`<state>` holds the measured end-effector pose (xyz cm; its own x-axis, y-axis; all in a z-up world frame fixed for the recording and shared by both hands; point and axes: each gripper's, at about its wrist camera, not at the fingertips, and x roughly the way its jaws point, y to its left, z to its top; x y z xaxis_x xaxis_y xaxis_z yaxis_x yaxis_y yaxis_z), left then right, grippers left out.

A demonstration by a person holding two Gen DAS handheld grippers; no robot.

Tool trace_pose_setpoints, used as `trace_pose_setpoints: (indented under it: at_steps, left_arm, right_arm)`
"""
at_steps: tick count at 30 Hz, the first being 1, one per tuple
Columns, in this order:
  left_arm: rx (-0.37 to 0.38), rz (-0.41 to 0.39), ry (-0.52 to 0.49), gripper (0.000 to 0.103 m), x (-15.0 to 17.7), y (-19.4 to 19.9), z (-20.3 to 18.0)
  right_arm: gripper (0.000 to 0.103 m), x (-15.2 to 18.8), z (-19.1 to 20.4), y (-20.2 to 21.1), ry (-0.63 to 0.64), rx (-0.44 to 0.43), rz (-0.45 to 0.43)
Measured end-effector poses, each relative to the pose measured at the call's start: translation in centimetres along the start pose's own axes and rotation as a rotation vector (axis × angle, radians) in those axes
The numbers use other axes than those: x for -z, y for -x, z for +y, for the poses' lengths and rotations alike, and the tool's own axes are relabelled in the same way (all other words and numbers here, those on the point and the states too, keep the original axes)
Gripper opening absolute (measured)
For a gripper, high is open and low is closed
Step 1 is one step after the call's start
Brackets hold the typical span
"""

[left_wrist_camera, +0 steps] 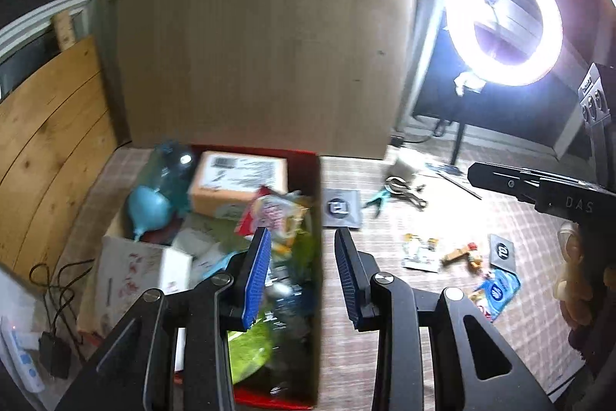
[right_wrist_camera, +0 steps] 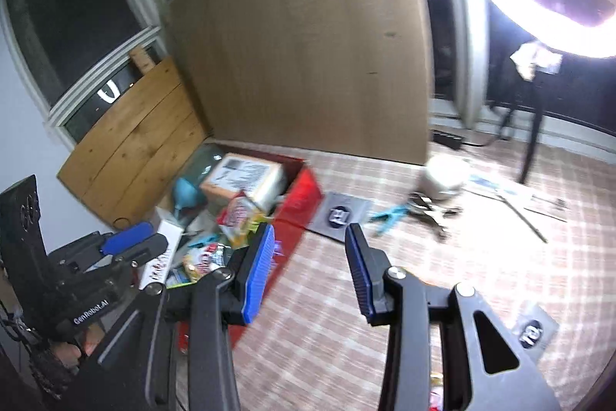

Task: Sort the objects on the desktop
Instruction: 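Move both open tools back over the wooden block and clown toy, then grasp the wooden block with the left tool while the right tool grasps the clown toy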

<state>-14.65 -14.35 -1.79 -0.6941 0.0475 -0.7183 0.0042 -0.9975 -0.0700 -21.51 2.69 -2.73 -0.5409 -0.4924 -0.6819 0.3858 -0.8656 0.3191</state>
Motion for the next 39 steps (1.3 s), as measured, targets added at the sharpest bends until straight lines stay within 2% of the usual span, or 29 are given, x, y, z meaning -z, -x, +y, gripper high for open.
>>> trace_pose_setpoints:
  at_steps: [5,10,14,18,22,27,33,39]
  left_arm:
    - [0.057,0.026,-0.051,0.031,-0.5,-1.2,-2.9]
    - [0.106,0.068,-0.095,0.031,-0.6,-3.2,-5.7]
    - [0.167,0.121,-0.121,0.03,0.0,-6.0,-8.2]
    - [0.2,0.188,-0.141,0.031,1.2,-10.1,-10.9]
    - [0.222,0.263,-0.145,0.029,2.6,-13.8,-12.6]
    - [0.229,0.311,-0.196,0.029,3.8,-15.7,-14.2]
    - [0.312,0.315,-0.379,0.029,3.9,-15.8,-17.9]
    - [0.329,0.343,-0.475,0.03,4.4,-17.6,-20.8]
  right_arm:
    - [0.038,0.5,-4.4,3.2,-0.067,0.052,-0.039]
    - [0.038,1.3,-9.4,7.3,-0.096,0.18,-0.083]
    - [0.038,3.2,-14.1,9.1,-0.172,0.263,-0.075]
    - [0.038,6.7,-18.1,9.4,-0.249,0.314,-0.029]
    - [0.038,9.9,-20.1,8.6,-0.284,0.305,0.039]
    - [0.038,11.1,-20.5,7.0,-0.269,0.274,0.082]
    - [0.038,11.3,-20.7,4.9,-0.244,0.279,0.123]
    - [0.038,13.1,-23.6,3.3,-0.281,0.298,0.177]
